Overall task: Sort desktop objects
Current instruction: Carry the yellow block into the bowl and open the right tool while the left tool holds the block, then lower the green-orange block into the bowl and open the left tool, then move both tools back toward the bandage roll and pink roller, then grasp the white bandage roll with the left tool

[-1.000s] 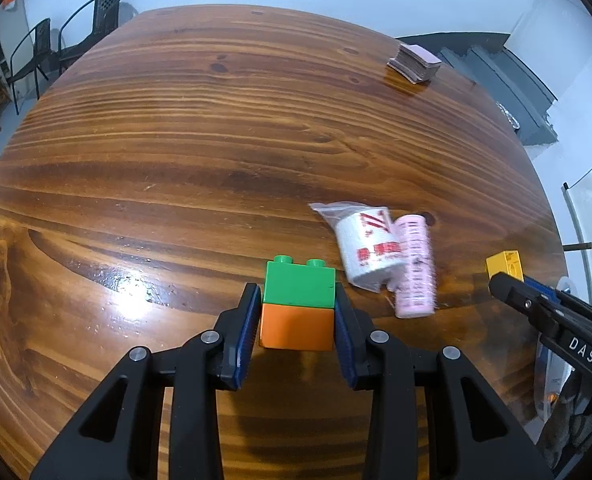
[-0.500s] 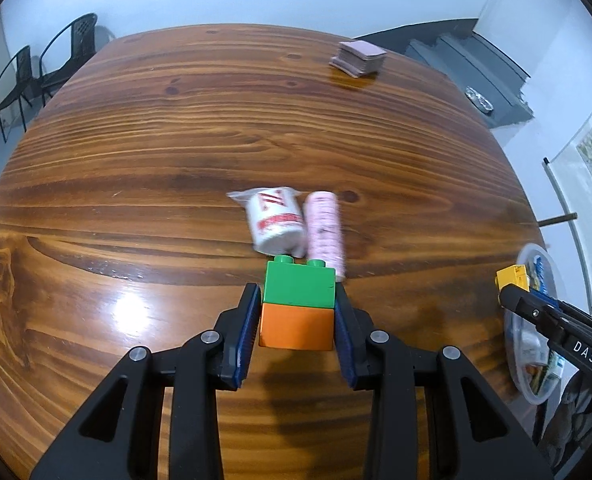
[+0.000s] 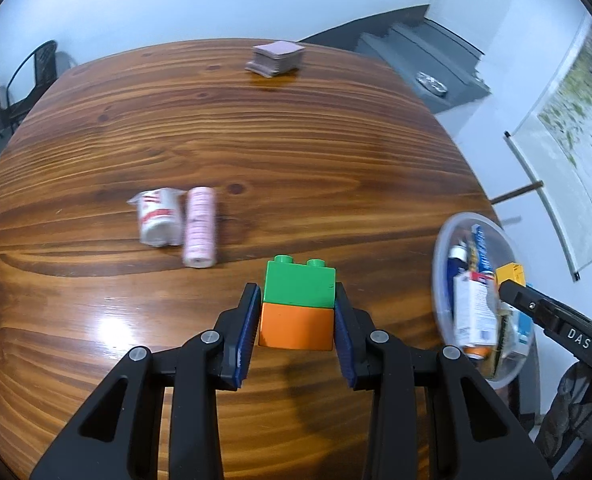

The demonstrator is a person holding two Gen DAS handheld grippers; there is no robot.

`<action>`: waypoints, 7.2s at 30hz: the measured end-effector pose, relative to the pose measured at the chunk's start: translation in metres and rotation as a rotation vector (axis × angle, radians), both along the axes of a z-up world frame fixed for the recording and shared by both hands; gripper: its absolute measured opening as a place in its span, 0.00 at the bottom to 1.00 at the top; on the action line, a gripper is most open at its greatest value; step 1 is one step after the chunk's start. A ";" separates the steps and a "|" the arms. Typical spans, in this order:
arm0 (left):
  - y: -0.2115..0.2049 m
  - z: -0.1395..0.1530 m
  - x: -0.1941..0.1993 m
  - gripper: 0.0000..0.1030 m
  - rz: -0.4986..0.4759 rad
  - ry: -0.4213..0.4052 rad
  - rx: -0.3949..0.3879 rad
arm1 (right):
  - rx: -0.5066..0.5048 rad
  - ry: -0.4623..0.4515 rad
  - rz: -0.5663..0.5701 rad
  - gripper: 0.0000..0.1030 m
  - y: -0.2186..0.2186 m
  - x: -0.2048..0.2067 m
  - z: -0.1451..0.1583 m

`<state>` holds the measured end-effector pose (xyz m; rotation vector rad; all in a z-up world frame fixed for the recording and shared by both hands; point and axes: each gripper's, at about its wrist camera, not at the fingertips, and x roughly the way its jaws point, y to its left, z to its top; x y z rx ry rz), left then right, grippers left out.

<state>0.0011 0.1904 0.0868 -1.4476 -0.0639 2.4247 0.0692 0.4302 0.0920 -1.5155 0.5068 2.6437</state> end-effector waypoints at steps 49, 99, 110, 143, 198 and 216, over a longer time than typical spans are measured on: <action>0.132 0.011 0.051 0.37 -0.197 0.000 0.034 | -0.054 -0.026 -0.018 0.57 0.083 0.048 -0.021; 0.180 -0.009 0.033 0.61 -0.276 -0.079 0.084 | -0.037 -0.005 0.020 0.57 0.080 0.057 -0.013; 0.151 -0.009 0.034 0.61 -0.224 -0.072 0.090 | -0.033 0.012 0.056 0.57 0.061 0.047 -0.006; -0.026 -0.011 0.020 0.61 0.100 -0.078 0.076 | -0.050 -0.011 0.281 0.57 -0.071 -0.003 -0.005; -0.106 -0.067 -0.111 0.61 0.159 -0.171 0.127 | -0.024 -0.123 0.248 0.57 -0.155 -0.068 -0.037; -0.124 -0.074 -0.121 0.61 0.179 -0.167 0.066 | -0.028 -0.105 0.318 0.57 -0.184 -0.101 -0.039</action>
